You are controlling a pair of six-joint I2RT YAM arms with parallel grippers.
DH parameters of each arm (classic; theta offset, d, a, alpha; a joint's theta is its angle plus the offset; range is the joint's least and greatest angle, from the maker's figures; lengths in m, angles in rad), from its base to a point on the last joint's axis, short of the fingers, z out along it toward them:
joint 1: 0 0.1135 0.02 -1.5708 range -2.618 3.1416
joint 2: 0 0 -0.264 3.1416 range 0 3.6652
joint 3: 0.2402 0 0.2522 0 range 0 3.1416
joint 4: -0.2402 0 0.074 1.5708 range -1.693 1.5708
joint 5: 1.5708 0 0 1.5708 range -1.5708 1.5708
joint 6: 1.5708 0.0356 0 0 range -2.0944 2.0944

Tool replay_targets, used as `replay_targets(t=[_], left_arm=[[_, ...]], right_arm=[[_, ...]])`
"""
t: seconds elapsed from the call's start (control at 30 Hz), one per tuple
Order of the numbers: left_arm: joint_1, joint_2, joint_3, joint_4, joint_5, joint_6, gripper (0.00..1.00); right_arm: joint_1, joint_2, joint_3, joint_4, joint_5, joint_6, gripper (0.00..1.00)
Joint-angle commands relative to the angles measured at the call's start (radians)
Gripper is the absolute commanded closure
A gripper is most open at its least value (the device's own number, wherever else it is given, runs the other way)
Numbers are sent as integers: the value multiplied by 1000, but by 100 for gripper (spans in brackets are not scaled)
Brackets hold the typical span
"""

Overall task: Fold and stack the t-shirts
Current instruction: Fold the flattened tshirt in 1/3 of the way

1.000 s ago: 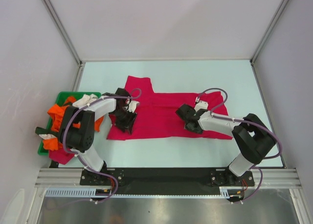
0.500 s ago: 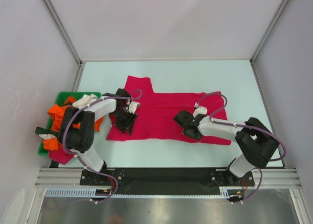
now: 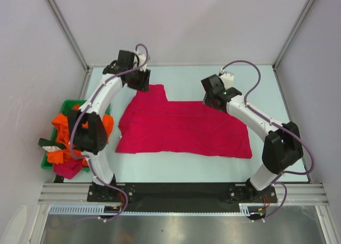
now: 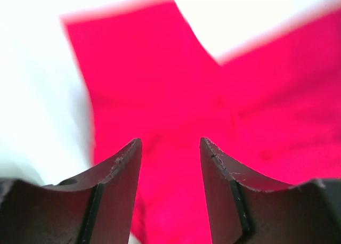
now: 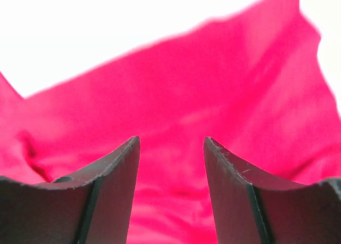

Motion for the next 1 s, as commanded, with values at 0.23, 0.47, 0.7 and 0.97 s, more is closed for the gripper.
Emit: replay_targets(t=[0.23,0.47,0.7,0.97], left_arm=[[45,516,562,-23,-213,-17,45],[74,432,519,17,-237,-81,49],[189,-281,-409,597,-115,-121,43],[197,-417,-919,992,-226,3,39]], right_arm=[[-63,82,55,122,-18,-282,44],[-66,44,37,218,-50,-318,44],[-36,-85,-61,306,-35,-349,43],[35,-123,-89,258,58,-299,42]])
